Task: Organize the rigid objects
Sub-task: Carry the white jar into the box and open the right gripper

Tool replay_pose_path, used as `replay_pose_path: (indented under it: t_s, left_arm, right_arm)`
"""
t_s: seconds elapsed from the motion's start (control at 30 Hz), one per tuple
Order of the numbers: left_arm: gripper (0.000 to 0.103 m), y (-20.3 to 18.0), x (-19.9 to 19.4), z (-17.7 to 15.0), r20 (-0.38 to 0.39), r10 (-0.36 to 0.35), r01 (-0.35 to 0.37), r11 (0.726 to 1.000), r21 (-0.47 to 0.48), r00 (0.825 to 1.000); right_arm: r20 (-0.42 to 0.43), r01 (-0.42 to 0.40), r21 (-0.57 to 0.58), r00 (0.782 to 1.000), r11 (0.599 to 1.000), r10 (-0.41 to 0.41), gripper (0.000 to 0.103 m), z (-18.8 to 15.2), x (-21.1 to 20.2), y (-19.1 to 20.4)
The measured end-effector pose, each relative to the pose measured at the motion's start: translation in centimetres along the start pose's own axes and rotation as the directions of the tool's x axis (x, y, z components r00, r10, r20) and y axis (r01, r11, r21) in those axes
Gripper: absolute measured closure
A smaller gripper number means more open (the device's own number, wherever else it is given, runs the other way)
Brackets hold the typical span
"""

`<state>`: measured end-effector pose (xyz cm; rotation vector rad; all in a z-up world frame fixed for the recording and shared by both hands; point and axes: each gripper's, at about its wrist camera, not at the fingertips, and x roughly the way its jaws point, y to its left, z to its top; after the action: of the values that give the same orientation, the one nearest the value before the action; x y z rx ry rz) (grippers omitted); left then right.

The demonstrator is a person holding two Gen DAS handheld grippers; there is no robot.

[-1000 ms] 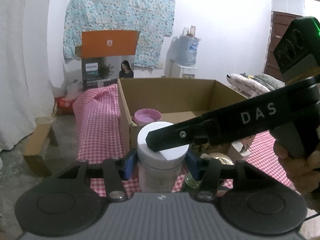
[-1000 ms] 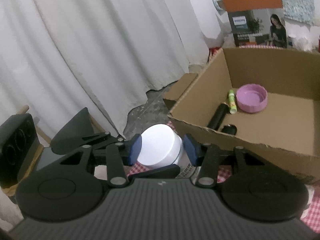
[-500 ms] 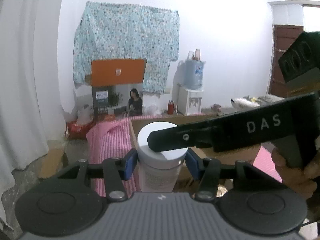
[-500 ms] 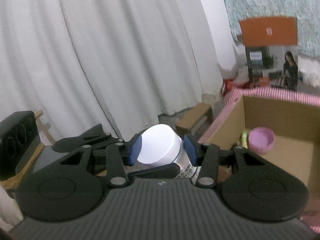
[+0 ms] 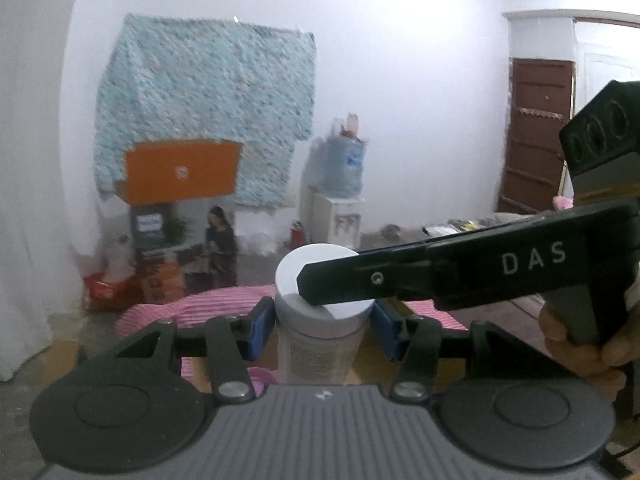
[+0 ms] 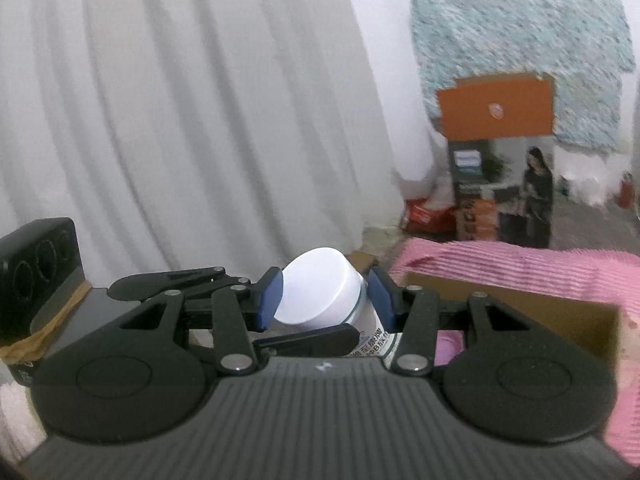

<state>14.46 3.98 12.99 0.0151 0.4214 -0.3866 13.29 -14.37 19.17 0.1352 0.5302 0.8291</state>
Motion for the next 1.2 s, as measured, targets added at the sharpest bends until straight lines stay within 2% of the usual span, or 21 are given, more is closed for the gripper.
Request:
replay_pose_path:
  t_s: [0.13, 0.27, 0.43, 0.57, 0.83, 1.03, 1.2]
  left_arm:
    - [0.049, 0.0, 5.0, 1.0, -0.081, -0.035, 0.034, 0.999, -0.015, 0.996]
    - [0.049, 0.0, 9.9, 1.0, -0.166, -0.035, 0.034, 0.999, -0.008, 0.986]
    - [0.049, 1.3, 15.8, 0.5, -0.286, -0.051, 0.038, 0.998, -0.050, 0.957]
    - [0.049, 2.4, 19.3, 0.0, -0.365, -0.058, 0.031, 0.996, -0.079, 0.929]
    - [0.049, 3.1, 24.0, -1.0, -0.442, -0.035, 0.008, 0.998, -0.064, 0.896]
    - [0.049, 2.9, 25.5, -1.7, -0.487, -0.009, -0.016, 0.999, -0.047, 0.873]
    - [0.049, 2.5, 25.7, -2.0, -0.494, 0.009, -0.019, 1.000, -0.015, 0.869]
  right_arm:
    - [-0.056, 0.028, 0.094, 0.998, 0.995, -0.022, 0.056, 1.3, 0.9, -5.0]
    - [-0.116, 0.054, 0.188, 0.993, 0.981, -0.033, 0.056, 1.7, 2.9, -10.0]
    - [-0.193, 0.088, 0.263, 0.981, 0.961, -0.037, 0.056, 0.7, 6.1, -15.1]
    - [-0.247, 0.108, 0.295, 0.968, 0.949, -0.034, 0.056, -0.6, 9.2, -17.6]
    - [-0.302, 0.138, 0.336, 0.953, 0.932, -0.032, 0.055, -1.8, 14.5, -21.6]
    - [-0.333, 0.146, 0.356, 0.943, 0.923, -0.021, 0.053, -2.9, 17.3, -23.3]
    - [-0.344, 0.138, 0.349, 0.939, 0.927, -0.011, 0.049, -3.5, 18.0, -23.4]
